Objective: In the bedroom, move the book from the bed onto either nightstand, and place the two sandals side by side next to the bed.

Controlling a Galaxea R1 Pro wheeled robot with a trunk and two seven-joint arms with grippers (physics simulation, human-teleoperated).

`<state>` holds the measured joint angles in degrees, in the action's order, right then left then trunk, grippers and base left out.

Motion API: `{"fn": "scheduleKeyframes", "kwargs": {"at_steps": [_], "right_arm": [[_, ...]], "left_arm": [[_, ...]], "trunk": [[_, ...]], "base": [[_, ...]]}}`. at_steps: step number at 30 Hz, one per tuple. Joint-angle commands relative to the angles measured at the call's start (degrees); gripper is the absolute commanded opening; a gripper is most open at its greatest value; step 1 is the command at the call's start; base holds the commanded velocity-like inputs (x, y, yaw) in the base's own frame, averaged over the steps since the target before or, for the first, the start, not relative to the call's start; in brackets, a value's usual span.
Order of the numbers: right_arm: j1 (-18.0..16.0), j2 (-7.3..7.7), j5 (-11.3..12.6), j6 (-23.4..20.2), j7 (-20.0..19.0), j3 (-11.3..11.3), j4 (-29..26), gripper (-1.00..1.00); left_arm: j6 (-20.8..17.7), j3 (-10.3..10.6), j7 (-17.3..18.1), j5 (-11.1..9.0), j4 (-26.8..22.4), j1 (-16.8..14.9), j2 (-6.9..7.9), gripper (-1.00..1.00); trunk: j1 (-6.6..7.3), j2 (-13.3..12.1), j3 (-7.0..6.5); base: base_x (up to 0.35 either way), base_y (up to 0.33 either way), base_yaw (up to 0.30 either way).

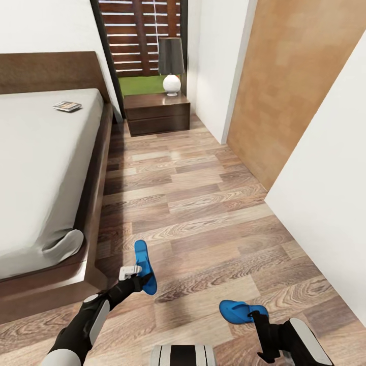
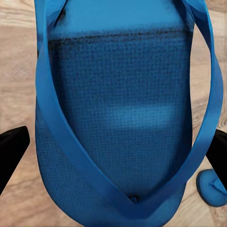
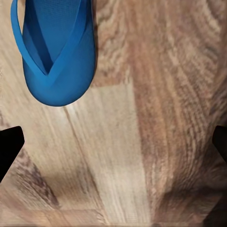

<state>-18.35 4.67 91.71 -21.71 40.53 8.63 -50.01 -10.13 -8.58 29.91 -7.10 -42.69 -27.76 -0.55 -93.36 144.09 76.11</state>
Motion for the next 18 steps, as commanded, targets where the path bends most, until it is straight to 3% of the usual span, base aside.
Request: {"fn": "scheduleKeyframes", "kwargs": {"at_steps": [1,18], "right_arm": [[-0.02,-0.01,0.21,-0.29,0.32,0.12,-0.07,1.00],[-0.02,0.04,0.23,-0.60,0.25,0.07,-0.09,1.00]], "left_arm": [[-0.59,-0.25,0.33,-0.57,-0.02,-0.02,-0.06,-1.00],[-0.52,-0.12,0.33,-0.72,-0.03,-0.02,-0.10,-1.00]], "trunk": [[0.01,0.02,0.04],[0.01,0.02,0.04]], "base": [[0.000,0.000,0.000],[0.000,0.000,0.000]]}}
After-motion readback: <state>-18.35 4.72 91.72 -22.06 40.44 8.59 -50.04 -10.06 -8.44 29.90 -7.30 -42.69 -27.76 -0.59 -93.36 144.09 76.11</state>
